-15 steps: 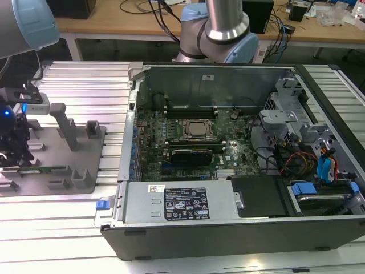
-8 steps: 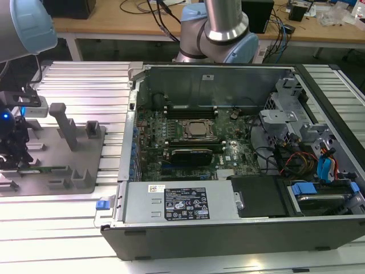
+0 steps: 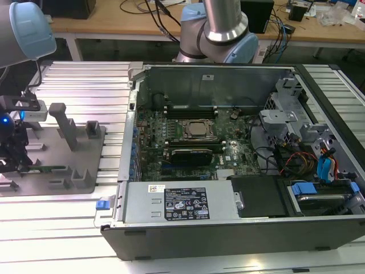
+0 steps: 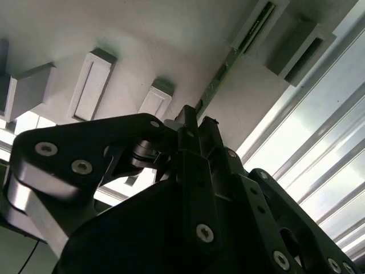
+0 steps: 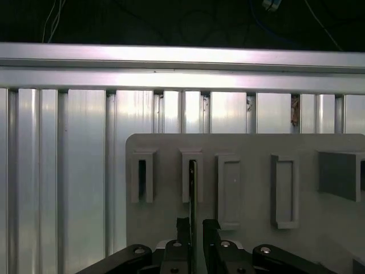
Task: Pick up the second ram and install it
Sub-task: 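Pick up the second ram and move it above second insertion slot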
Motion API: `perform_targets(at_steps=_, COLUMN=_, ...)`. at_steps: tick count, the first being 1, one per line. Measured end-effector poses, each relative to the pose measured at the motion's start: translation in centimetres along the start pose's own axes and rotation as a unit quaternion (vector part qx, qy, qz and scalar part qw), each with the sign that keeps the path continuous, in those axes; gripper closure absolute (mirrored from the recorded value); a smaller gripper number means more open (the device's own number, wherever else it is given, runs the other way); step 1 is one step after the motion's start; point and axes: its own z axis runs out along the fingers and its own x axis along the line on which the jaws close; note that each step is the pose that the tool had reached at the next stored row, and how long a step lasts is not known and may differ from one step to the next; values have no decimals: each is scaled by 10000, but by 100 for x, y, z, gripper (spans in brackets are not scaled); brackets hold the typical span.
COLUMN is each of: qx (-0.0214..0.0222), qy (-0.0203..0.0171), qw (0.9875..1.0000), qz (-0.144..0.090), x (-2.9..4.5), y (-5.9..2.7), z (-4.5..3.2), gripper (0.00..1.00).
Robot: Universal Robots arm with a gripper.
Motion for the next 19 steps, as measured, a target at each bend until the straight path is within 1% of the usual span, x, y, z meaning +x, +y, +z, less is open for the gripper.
perform_targets(at_steps=6, qx=1, qy=4, qw=10000, qz=0, x=12, y=-4, z=5, gripper=78)
perform_targets(at_steps=8, qx=0, qy=10, qw=10000, qz=0, x=12, y=-30, z=10, gripper=78)
perform_targets(at_steps=11, qx=0, qy=30, qw=10000, qz=0, x=-22, y=-52, z=16, gripper=78)
perform_targets(at_steps=19, qx=0, qy=32, qw=10000, qz=0, x=-29, y=-51, z=18, gripper=78)
